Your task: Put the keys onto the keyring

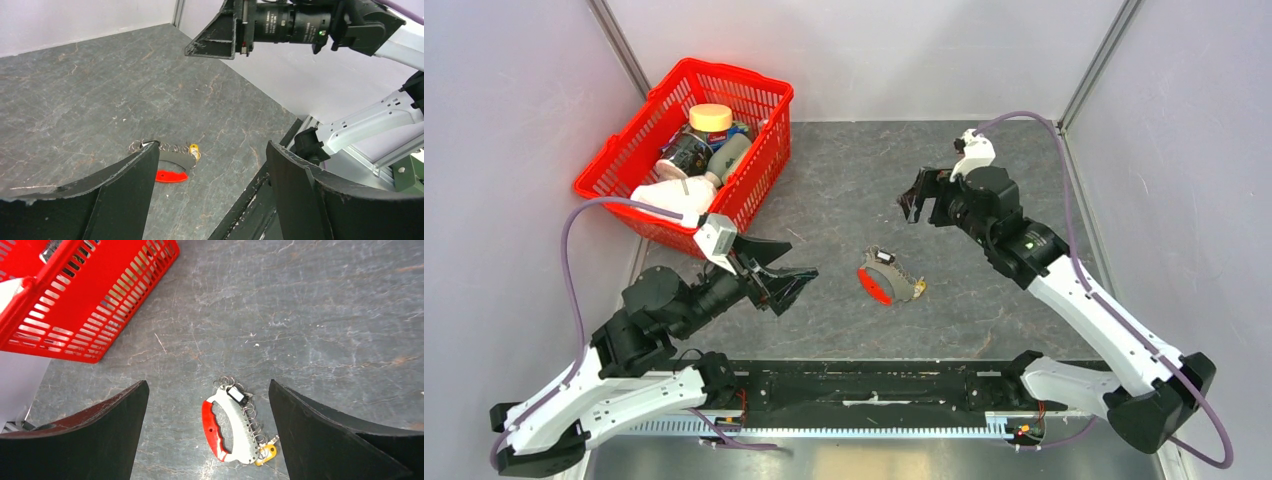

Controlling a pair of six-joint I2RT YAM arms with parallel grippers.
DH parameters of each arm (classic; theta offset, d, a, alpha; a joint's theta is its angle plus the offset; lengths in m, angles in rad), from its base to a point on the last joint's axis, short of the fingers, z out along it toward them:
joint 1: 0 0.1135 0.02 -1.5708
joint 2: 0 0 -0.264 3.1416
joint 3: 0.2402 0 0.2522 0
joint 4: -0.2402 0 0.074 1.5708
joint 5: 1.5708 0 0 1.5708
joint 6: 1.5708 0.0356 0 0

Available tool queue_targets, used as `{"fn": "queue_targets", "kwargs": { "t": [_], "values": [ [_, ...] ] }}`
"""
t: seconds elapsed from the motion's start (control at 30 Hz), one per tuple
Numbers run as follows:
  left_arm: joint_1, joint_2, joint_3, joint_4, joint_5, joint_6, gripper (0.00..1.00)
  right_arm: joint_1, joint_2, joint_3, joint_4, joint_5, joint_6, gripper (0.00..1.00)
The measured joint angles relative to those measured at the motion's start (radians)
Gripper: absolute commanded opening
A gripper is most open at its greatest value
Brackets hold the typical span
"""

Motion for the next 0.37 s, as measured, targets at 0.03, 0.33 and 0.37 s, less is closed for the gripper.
{"fn": "queue_targets", "kwargs": {
  "t": [0.03,0.33,0.37],
  "values": [
    [0.0,0.002,0.005,-0.002,0.0,0.002,0.85,0.0,-0.008,0.019,-0.022,0.006,-0.003,0.97],
    [0.0,0.028,0.096,-0.017,0.003,0.034,0.85,0.0,-0.063,0.141,-0.145,0.039,-0.046,0.97],
    [0.0,0.032,0.106,-0.021,0.004,0.036,0.85,0.0,-0.062,0.158,-0.167,0.036,-0.054,0.97]
  ]
}}
